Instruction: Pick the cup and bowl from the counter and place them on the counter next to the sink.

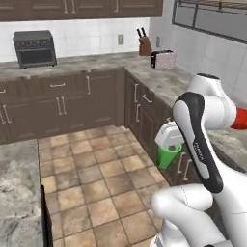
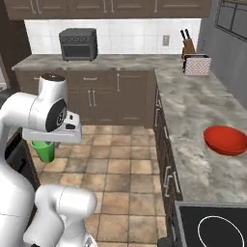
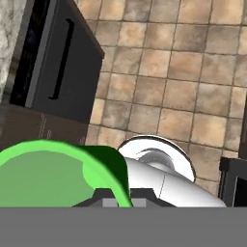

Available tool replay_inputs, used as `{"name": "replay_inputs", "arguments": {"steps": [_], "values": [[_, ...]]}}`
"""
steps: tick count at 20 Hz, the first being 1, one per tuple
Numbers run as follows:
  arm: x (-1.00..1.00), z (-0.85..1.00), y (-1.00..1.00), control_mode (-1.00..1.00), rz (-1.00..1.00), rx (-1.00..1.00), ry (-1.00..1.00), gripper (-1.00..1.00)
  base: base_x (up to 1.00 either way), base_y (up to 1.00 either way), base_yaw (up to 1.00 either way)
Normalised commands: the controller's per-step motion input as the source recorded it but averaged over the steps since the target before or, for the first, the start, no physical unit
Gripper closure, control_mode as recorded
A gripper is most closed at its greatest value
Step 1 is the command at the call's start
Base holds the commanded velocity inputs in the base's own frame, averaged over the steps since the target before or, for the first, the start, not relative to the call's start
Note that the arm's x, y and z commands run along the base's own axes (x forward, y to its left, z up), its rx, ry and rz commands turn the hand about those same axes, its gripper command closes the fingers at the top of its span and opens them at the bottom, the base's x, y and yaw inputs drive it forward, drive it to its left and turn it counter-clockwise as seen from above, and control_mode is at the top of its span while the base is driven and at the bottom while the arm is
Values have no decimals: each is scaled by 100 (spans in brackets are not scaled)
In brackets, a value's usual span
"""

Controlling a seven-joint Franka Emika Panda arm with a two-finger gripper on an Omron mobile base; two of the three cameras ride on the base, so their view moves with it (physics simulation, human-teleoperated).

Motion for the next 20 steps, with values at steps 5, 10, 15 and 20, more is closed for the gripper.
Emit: {"name": "replay_inputs", "arguments": {"steps": [5,10,15,20], "values": [[0,0,0,100,0,0,0,100,15,-28,92],[0,0,0,100,0,0,0,100,3,-43,88],[0,0,0,100,0,0,0,100,0,-59,83],[0,0,0,100,0,0,0,100,22,-55,83]]}}
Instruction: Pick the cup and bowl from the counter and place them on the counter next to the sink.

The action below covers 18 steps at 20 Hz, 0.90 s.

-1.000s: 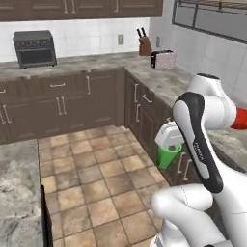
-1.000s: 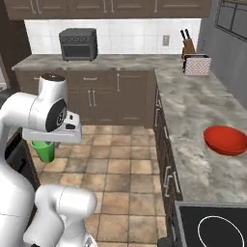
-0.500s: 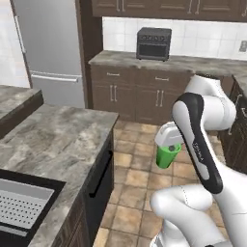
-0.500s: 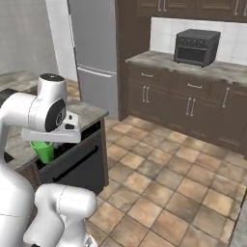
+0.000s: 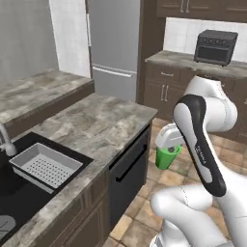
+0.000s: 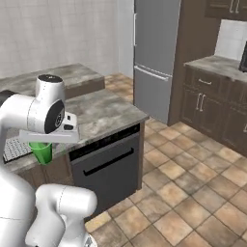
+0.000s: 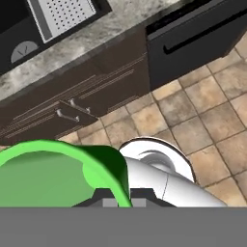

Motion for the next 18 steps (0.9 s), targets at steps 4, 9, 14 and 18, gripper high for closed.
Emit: {"name": "replay_inputs", "arguments": {"steps": [4,9,14,18], "values": [[0,0,0,100,0,0,0,100,100,-74,48],[0,0,0,100,0,0,0,100,100,-48,34],[0,0,0,100,0,0,0,100,80,-41,22],[0,0,0,100,0,0,0,100,57,23,27]]}}
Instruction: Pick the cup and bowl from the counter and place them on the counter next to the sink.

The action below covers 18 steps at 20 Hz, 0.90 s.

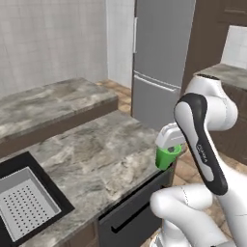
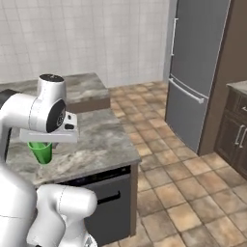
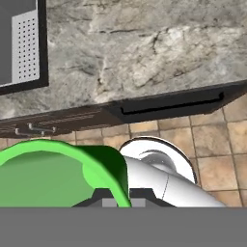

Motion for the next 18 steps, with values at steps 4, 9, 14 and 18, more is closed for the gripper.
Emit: {"name": "replay_inputs", "arguments": {"steps": [4,9,14,18], "values": [[0,0,0,100,0,0,0,100,19,34,40],[0,0,0,100,0,0,0,100,16,6,43],[0,0,0,100,0,0,0,100,29,0,41],[0,0,0,100,0,0,0,100,44,0,26]]}}
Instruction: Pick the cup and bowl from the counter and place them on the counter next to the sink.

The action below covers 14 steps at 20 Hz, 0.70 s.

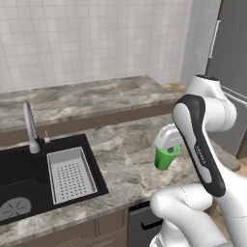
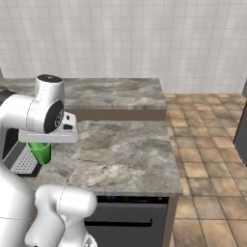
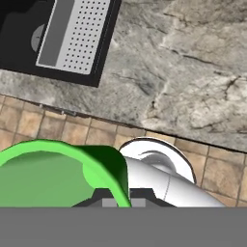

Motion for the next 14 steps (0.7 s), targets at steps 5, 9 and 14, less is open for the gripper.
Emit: {"name": "replay_inputs", "arguments": {"steps": [5,9,14], "values": [[0,0,0,100,0,0,0,100,5,0,1],[0,0,0,100,0,0,0,100,0,0,0],[0,0,0,100,0,0,0,100,0,0,0]]}}
